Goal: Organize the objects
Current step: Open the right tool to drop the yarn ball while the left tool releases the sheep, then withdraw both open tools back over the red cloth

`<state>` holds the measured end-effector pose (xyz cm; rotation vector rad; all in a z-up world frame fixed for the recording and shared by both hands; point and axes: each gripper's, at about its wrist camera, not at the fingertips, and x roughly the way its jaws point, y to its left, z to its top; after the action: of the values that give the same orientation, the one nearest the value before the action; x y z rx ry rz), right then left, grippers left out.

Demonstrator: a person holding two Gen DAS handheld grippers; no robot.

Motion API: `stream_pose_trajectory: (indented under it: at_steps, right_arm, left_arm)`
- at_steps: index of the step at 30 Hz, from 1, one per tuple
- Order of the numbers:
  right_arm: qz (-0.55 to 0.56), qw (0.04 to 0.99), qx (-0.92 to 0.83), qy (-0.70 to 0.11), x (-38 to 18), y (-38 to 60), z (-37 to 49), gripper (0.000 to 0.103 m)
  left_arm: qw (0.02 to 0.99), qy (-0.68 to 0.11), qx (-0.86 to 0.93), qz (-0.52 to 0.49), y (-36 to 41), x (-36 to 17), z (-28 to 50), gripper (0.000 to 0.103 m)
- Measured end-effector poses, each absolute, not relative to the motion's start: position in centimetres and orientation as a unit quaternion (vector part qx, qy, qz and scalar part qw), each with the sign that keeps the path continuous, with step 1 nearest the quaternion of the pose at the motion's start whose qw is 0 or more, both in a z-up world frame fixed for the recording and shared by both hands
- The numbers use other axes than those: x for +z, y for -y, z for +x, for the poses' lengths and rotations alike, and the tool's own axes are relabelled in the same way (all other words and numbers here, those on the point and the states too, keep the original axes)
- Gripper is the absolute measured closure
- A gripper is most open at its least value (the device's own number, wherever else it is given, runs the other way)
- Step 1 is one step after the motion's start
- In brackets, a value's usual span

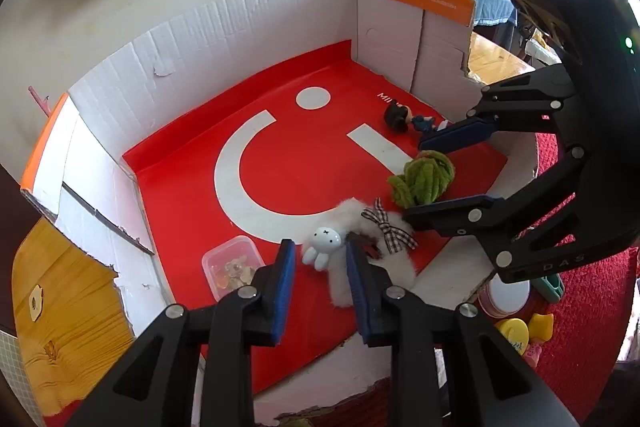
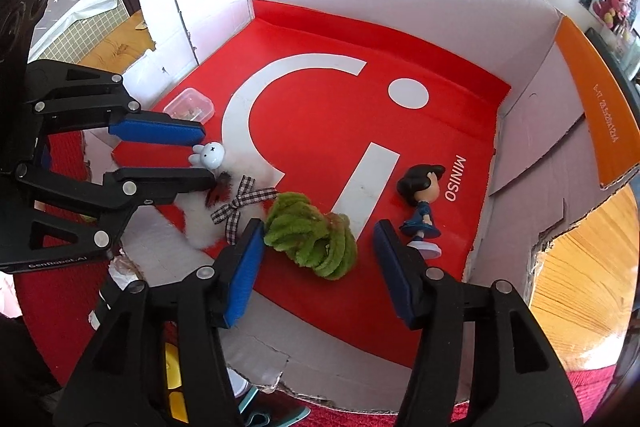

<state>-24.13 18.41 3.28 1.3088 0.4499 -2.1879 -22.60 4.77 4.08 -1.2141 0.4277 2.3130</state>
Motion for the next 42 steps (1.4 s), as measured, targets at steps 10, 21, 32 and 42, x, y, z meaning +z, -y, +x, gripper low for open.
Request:
stream_pose_trajectory:
  at_steps: [10, 21, 32, 42]
  right_arm:
    - [0.487, 0.272, -0.814, -0.163, 3.4, -18.4, -24.0, 0.048]
    - [0.469, 0.275, -0.824, -0.158, 5.5, -18.7, -22.2, 0.048]
    - [0.428, 0.266, -0.851, -0.150, 9.4, -18.5, -18.8, 0.042]
    - [0.374, 0.245, -0.882, -0.146, 13.2, -19.4, -14.2, 0.034]
  left_arm:
    - [0.242, -0.159, 0.849, -0.442, -4.7, 4.2, -22.6, 0.072]
    - [0.235, -0.144, 0.863, -0.423, -4.2, 6.4, -21.0, 0.067]
    - [0.233, -0.131, 0.884, -0.383, -3.7, 10.4, -16.8, 0.061]
    - [0.223, -0.092, 0.910, -0.336, -2.8, 13.8, -12.4, 0.050]
